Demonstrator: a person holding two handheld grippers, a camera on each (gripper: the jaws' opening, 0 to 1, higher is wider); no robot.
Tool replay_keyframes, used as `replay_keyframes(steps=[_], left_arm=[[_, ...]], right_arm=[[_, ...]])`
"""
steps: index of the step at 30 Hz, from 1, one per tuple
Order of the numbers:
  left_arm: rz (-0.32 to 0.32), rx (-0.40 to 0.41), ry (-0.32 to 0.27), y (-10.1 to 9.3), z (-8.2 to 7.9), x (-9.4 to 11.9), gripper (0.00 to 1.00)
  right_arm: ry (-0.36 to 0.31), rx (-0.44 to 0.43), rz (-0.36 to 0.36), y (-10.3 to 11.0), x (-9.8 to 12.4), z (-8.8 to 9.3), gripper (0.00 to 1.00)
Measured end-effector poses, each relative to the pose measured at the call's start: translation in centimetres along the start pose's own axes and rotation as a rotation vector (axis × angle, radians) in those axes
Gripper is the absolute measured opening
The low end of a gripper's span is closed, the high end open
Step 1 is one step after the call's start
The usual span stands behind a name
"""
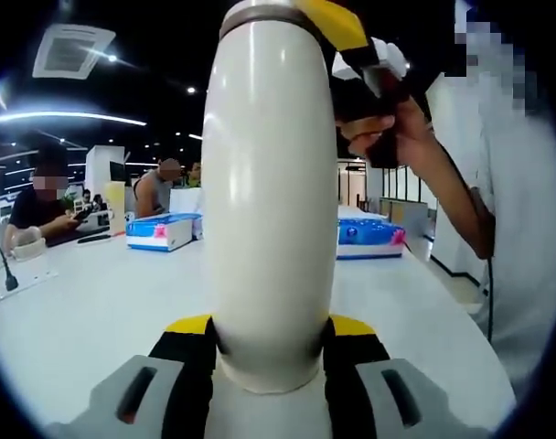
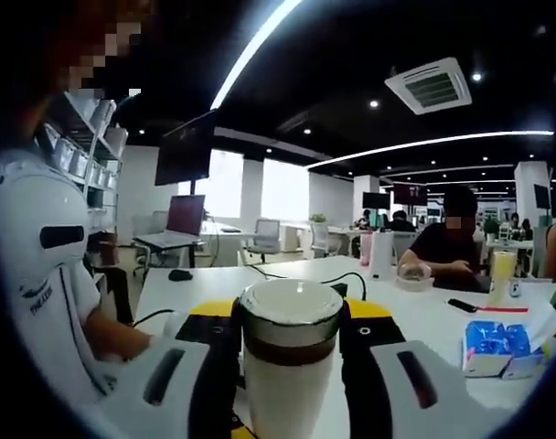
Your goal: Grasp the water cup twist off the cup lid place the cup lid on the table
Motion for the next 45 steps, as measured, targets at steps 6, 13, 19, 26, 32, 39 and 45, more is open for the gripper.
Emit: replay_keyframes(steps=[6, 13, 19, 26, 32, 39, 45], left_arm=[[0.000, -0.001, 0.001, 0.0, 0.0, 0.0, 0.48], [-0.001, 0.000, 0.001, 0.0, 0.0, -0.1, 0.48], [0.000, -0.004, 0.002, 0.0, 0.0, -0.1, 0.48], [0.000, -0.004, 0.003, 0.0, 0.0, -0.1, 0.48], [-0.001, -0.006, 0.003, 0.0, 0.0, -0.1, 0.48], [-0.002, -0.005, 0.004, 0.1, 0.0, 0.0, 0.48], [-0.004, -0.006, 0.006, 0.1, 0.0, -0.1, 0.48]], right_arm=[[-0.005, -0.028, -0.065, -0.6, -0.2, 0.1, 0.45], [-0.004, -0.026, -0.105, -0.9, -0.5, 0.1, 0.45], [-0.007, -0.028, -0.182, -1.6, -0.7, 0.2, 0.45], [-0.012, -0.052, -0.253, -2.2, -1.1, 0.3, 0.45], [-0.002, -0.031, -0.294, -2.4, -1.4, 0.2, 0.45], [0.000, -0.047, -0.359, -2.9, -1.9, 0.3, 0.45], [0.011, -0.066, -0.401, -3.2, -2.3, 0.7, 0.45]])
Point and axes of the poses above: the point that each gripper's makers call its tool centre point, and the gripper's own axes: x roughly backward along the fingers, y roughly to its left, z roughly out of its underside, the point moved 10 cm from there along x, roughly backward along the fingers, and after that the axes turned 14 degrees about z, right-handed, at the moved point
